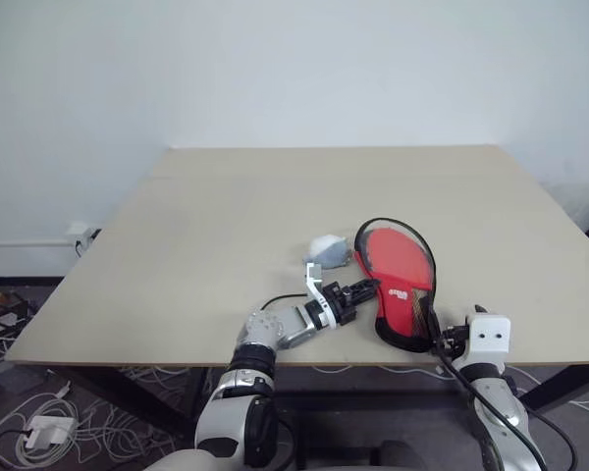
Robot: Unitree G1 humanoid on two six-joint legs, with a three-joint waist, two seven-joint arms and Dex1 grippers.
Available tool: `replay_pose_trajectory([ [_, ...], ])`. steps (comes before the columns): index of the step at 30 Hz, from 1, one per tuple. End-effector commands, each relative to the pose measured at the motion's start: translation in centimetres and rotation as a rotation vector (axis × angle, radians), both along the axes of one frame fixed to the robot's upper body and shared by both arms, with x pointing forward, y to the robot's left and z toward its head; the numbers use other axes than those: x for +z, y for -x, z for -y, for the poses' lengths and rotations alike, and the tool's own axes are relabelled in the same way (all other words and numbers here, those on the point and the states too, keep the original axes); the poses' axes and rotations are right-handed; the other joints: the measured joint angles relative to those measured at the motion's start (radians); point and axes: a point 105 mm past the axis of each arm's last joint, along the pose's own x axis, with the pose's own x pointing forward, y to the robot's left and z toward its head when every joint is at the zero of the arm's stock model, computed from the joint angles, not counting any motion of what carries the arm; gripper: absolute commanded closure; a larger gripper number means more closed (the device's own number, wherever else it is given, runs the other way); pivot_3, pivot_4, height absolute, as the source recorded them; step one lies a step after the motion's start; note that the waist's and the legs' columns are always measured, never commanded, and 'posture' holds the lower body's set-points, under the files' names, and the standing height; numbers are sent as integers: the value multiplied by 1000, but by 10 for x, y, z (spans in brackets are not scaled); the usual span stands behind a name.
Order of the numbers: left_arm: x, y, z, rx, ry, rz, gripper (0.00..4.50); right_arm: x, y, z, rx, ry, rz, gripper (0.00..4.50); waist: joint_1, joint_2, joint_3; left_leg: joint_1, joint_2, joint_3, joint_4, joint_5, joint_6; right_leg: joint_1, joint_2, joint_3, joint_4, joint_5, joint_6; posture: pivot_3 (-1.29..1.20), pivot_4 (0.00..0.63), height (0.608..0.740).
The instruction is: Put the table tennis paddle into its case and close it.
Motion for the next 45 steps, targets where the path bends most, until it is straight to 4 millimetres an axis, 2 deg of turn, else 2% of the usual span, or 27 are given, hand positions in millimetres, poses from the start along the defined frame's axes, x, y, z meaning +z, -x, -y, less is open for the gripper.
replay_pose_trajectory([
  [1,59,77,-105,-722,-568,167,4420,170,-123,28,38,-642,405,0,-7,-3,-1,0,0,0,0,0,0,0,0,0,0,0,0,0,0,740],
  [5,58,79,-106,-720,-553,163,4420,167,-125,25,45,-644,385,0,-9,-4,-1,1,1,0,0,0,0,0,0,0,1,1,-1,0,0,740],
  [11,58,81,-109,-725,-542,158,4420,173,-125,24,58,-653,399,0,-13,-4,-1,3,1,0,0,0,0,0,0,0,1,1,-1,0,0,740],
  [22,60,87,-114,-744,-525,151,4420,182,-126,34,52,-697,429,0,-30,-4,-1,3,1,0,0,0,0,0,0,0,1,0,-1,0,0,740],
  [23,59,87,-115,-742,-526,147,4420,183,-125,36,49,-703,437,0,-29,6,-4,3,1,0,0,0,0,0,0,0,1,0,-1,0,0,740],
  [31,56,86,-119,-744,-551,129,4420,191,-124,55,-16,-740,500,0,-30,21,-3,5,1,1,-2,0,0,1,0,1,0,0,-1,0,0,740],
  [40,57,85,-118,-752,-558,139,4420,179,-122,88,-216,-762,520,0,-30,22,-3,5,1,1,-3,0,0,2,0,1,-1,0,-1,0,0,740],
  [42,56,86,-118,-754,-559,137,4420,179,-121,88,-214,-761,520,0,-30,22,-3,5,1,1,-3,0,0,2,0,1,-1,0,-1,0,0,740],
  [45,57,86,-118,-758,-556,143,4420,179,-122,78,-152,-779,504,0,-29,22,-3,5,1,1,-3,0,0,2,0,1,-1,0,-1,0,0,740],
])
